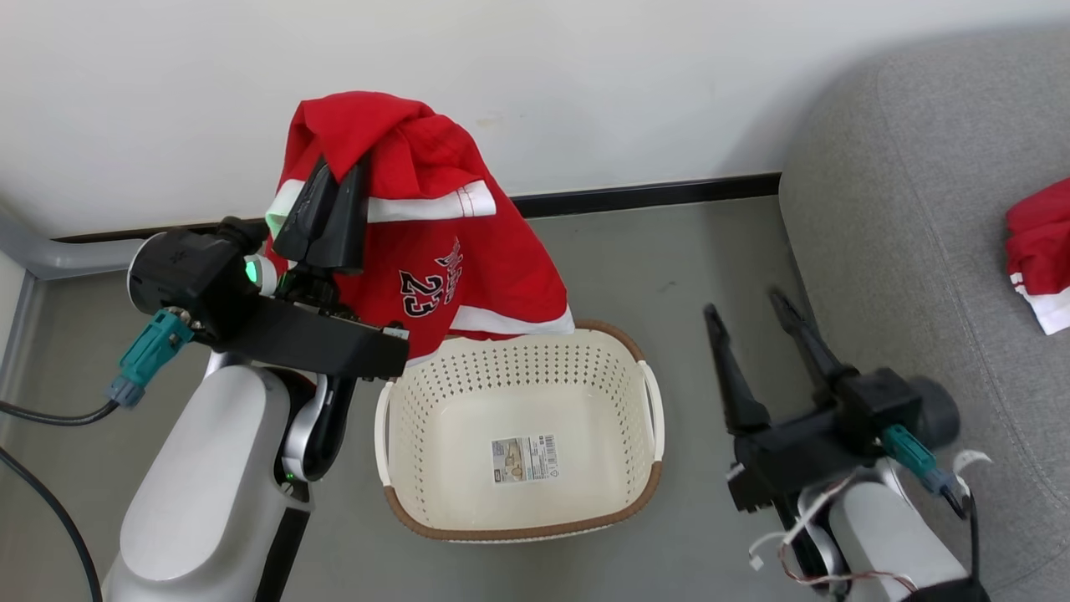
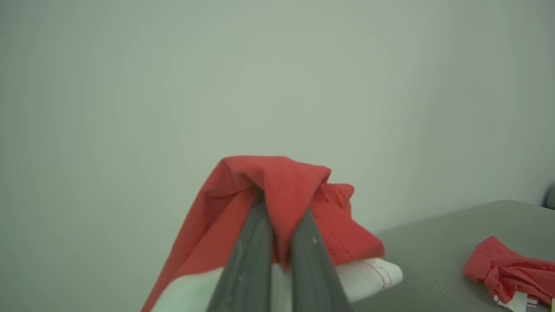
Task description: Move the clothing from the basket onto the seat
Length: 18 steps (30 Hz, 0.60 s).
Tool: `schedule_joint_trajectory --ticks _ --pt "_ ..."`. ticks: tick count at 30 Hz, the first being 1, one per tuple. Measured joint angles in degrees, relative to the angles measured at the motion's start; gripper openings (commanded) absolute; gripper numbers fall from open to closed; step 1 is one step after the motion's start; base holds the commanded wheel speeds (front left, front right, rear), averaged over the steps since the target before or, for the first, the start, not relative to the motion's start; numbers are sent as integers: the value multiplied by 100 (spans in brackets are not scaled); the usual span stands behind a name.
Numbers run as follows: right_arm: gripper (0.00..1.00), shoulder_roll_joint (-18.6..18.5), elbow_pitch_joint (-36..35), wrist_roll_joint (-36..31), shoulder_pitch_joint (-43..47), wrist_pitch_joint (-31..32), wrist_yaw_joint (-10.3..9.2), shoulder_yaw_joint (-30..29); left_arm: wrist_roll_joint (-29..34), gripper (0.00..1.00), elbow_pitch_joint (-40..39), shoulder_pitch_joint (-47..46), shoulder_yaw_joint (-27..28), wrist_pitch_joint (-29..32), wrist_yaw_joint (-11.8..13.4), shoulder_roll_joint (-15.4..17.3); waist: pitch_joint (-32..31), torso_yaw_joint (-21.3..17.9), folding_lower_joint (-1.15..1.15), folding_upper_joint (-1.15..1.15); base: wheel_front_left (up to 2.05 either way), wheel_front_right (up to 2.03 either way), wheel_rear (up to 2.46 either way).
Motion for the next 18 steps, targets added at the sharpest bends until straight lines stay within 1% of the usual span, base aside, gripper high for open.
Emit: schedule_joint_trajectory --ticks 6,9,14,18 --pt "100 -12 -240 -302 -595 -11 374 523 0 0 -45 2 -20 55 5 -15 17 18 0 0 0 0 0" --pt "100 -13 -280 -374 -876 -13 513 688 0 0 -68 1 -44 59 31 -36 25 43 0 0 0 0 0" --pt "100 -29 -254 -419 -1308 65 616 916 0 0 -119 -16 -132 122 47 -118 51 124 0 0 0 0 0" --pt "100 -25 -29 -430 -1732 193 725 1177 0 0 -135 -35 -135 141 46 -110 77 191 0 0 0 0 0"
